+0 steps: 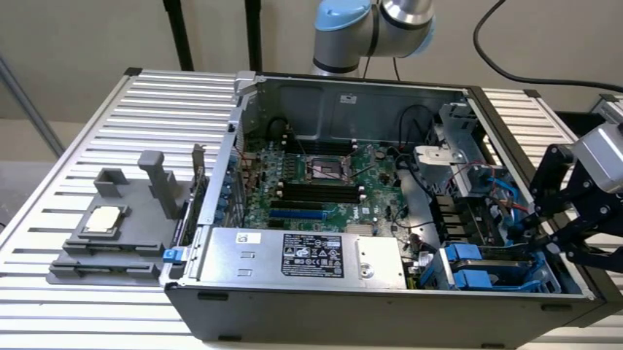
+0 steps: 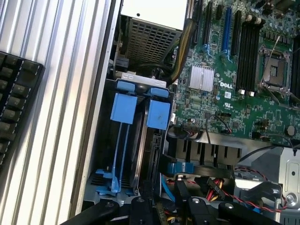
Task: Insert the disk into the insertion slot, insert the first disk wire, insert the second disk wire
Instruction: 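Insert the first disk wire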
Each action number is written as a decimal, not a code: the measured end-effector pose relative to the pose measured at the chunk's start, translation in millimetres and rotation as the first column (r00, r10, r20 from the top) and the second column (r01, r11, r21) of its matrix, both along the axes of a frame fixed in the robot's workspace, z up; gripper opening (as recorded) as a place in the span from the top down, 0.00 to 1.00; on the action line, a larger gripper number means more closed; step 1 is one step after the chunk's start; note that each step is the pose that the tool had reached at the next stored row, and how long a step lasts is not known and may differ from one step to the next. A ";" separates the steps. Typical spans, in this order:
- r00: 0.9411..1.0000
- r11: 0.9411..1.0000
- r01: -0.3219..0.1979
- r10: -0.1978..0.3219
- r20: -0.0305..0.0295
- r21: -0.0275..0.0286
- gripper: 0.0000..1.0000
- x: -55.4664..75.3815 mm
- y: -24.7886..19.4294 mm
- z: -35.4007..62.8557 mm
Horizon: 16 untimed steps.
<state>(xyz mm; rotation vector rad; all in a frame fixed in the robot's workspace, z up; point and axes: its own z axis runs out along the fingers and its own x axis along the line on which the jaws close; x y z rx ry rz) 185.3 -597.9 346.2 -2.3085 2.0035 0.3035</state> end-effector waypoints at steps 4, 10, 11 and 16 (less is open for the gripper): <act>1.000 1.000 -0.007 0.007 0.000 0.003 0.67 1.4 -2.0 0.1; 1.000 1.000 -0.018 0.018 0.000 0.006 0.76 2.2 -3.9 0.3; 1.000 1.000 -0.020 0.020 0.000 0.006 0.76 2.2 -4.0 0.2; 1.000 1.000 -0.021 0.021 0.000 0.006 0.84 0.6 -4.1 1.4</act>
